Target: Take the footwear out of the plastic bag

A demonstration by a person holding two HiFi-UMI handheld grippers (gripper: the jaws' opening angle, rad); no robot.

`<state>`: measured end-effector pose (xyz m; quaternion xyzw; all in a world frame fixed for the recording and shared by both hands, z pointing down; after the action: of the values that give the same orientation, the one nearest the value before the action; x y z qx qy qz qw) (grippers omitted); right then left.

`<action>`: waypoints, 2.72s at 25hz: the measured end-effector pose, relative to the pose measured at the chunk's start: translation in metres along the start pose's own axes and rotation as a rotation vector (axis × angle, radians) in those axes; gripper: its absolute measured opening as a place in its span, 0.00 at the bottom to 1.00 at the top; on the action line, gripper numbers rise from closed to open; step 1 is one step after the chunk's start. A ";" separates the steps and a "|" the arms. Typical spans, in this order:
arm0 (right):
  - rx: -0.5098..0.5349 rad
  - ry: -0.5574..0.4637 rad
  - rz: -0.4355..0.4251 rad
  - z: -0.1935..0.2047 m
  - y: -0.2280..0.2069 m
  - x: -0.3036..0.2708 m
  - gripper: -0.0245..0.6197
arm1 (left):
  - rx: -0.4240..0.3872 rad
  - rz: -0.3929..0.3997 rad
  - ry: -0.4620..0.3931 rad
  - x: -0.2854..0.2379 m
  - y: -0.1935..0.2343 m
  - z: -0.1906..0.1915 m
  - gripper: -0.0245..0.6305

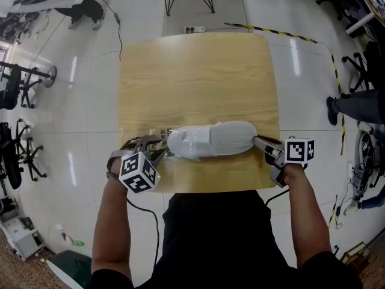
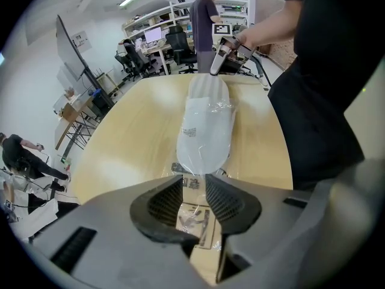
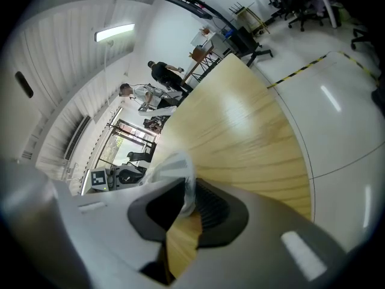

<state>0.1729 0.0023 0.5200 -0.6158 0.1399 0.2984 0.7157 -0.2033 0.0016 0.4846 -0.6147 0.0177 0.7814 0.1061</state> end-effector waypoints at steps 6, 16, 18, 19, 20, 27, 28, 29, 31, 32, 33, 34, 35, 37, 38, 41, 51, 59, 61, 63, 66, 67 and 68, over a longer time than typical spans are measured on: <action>0.004 0.000 0.012 0.001 0.000 0.000 0.13 | 0.006 -0.011 0.032 -0.004 0.000 0.011 0.22; 0.011 0.004 0.036 0.002 -0.002 0.007 0.13 | -0.002 -0.038 0.064 -0.002 0.003 0.023 0.20; 0.011 0.005 0.038 0.002 -0.002 0.008 0.13 | -0.002 -0.043 0.069 -0.002 0.004 0.025 0.19; 0.011 0.006 0.038 0.002 -0.003 0.008 0.13 | -0.001 -0.045 0.074 -0.001 0.005 0.025 0.19; 0.011 0.007 0.038 0.001 -0.002 0.008 0.13 | 0.001 -0.048 0.078 -0.001 0.006 0.026 0.19; 0.015 0.012 0.040 0.000 -0.002 0.006 0.13 | 0.015 -0.069 0.106 -0.001 0.010 0.035 0.18; 0.017 0.013 0.041 -0.001 -0.003 0.006 0.13 | 0.017 -0.071 0.108 -0.001 0.011 0.036 0.18; 0.018 0.013 0.042 -0.002 -0.004 0.007 0.13 | 0.019 -0.072 0.108 -0.001 0.011 0.037 0.18; 0.022 0.014 0.041 -0.001 -0.005 0.007 0.13 | 0.023 -0.077 0.107 -0.001 0.011 0.038 0.18; 0.024 0.015 0.041 -0.001 -0.005 0.007 0.13 | 0.023 -0.079 0.107 -0.001 0.011 0.039 0.18; 0.026 0.016 0.041 0.000 -0.005 0.007 0.13 | 0.024 -0.079 0.108 0.000 0.010 0.040 0.18; 0.027 0.015 0.041 0.000 -0.004 0.007 0.13 | 0.024 -0.079 0.109 0.000 0.010 0.040 0.18; 0.027 0.015 0.041 -0.001 -0.004 0.007 0.13 | 0.024 -0.078 0.111 0.000 0.010 0.041 0.18; 0.026 0.013 0.040 -0.003 -0.004 0.008 0.13 | 0.023 -0.077 0.116 0.000 0.010 0.041 0.18; 0.025 0.011 0.040 -0.003 -0.004 0.008 0.13 | 0.022 -0.077 0.118 0.001 0.010 0.041 0.18; 0.027 0.004 0.039 -0.004 -0.003 0.010 0.13 | 0.022 -0.082 0.121 0.002 0.011 0.043 0.18; 0.021 -0.008 0.061 -0.007 -0.004 0.013 0.13 | 0.026 -0.111 0.156 0.009 0.015 0.060 0.11; 0.011 -0.028 0.078 -0.003 -0.010 0.019 0.13 | 0.043 -0.138 0.179 0.012 0.013 0.075 0.06; 0.010 -0.029 0.083 -0.005 -0.010 0.019 0.13 | 0.054 -0.143 0.186 0.014 0.016 0.081 0.06; 0.009 -0.030 0.087 -0.007 -0.009 0.019 0.13 | 0.063 -0.147 0.192 0.015 0.019 0.085 0.05; 0.007 -0.028 0.093 -0.008 -0.009 0.018 0.13 | 0.075 -0.156 0.197 0.016 0.022 0.091 0.05; 0.008 -0.027 0.094 -0.008 -0.010 0.019 0.13 | 0.080 -0.161 0.200 0.017 0.023 0.092 0.05; 0.010 -0.026 0.095 -0.008 -0.010 0.019 0.13 | 0.085 -0.166 0.203 0.018 0.024 0.094 0.05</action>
<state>0.1946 -0.0012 0.5156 -0.6010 0.1612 0.3392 0.7055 -0.3019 -0.0043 0.4881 -0.6847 0.0103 0.7024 0.1941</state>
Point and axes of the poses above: the fingertips, and each gripper's own axes: x backward along the fingers, y to its left, z out of its underside, the point moved 7 cm from there along x, backward along the fingers, and after that the axes turned 4 degrees about y, right-handed, at the moved point
